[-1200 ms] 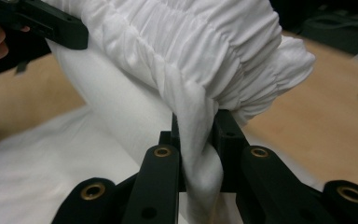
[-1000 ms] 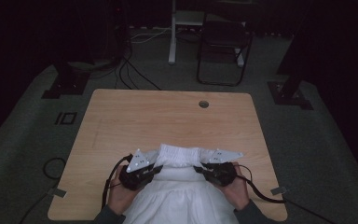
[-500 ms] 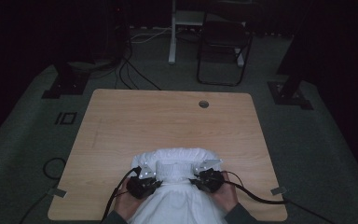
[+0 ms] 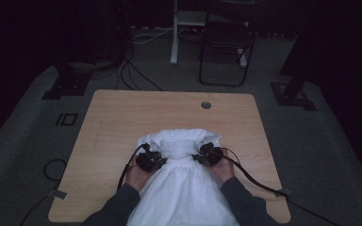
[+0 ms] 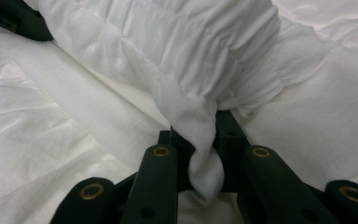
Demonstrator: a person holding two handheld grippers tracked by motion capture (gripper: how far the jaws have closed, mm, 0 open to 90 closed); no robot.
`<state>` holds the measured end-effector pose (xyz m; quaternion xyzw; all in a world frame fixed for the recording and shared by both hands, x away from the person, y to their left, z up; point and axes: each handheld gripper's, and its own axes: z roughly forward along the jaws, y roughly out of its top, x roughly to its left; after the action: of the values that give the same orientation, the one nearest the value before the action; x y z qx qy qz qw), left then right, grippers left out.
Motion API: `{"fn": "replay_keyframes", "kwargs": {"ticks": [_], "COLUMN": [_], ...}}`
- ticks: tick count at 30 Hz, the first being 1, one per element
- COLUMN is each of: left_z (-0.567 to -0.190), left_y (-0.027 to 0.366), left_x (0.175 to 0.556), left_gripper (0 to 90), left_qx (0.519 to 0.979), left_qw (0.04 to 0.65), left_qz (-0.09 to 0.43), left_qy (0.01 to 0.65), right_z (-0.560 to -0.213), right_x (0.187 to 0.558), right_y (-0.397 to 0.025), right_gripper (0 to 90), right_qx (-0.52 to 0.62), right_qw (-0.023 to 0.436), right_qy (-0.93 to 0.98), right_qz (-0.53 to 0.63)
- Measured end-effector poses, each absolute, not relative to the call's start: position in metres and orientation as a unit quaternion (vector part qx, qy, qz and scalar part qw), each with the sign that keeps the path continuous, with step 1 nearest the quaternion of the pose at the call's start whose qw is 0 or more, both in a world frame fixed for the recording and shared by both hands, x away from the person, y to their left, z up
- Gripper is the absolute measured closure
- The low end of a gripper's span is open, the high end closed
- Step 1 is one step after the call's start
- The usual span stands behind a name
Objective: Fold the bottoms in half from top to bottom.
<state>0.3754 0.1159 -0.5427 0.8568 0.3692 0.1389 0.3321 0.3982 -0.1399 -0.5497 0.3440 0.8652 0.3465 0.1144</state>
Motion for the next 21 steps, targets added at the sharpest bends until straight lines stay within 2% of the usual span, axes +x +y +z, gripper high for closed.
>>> {"fn": "replay_keyframes", "kwargs": {"ticks": [11,17,21], "left_z": [-0.538,-0.535,-0.536], "left_y": [0.11,0.105,0.107], "left_x": [0.445,0.466,0.472], "left_gripper": [81.2,80.9,80.9], "left_qx": [0.856,0.851,0.84], "left_qw": [0.316,0.297,0.306], "left_qz": [0.157,0.173,0.171], "left_qy": [0.377,0.396,0.414], "right_z": [-0.546,-0.543,-0.544], "right_x": [0.459,0.482,0.49], "right_y": [-0.135,-0.128,-0.126], "right_gripper": [80.0,80.0,80.1], "right_qx": [0.384,0.41,0.426], "right_qw": [0.135,0.143,0.145], "right_qy": [0.85,0.84,0.83], "right_qz": [0.335,0.324,0.33]}}
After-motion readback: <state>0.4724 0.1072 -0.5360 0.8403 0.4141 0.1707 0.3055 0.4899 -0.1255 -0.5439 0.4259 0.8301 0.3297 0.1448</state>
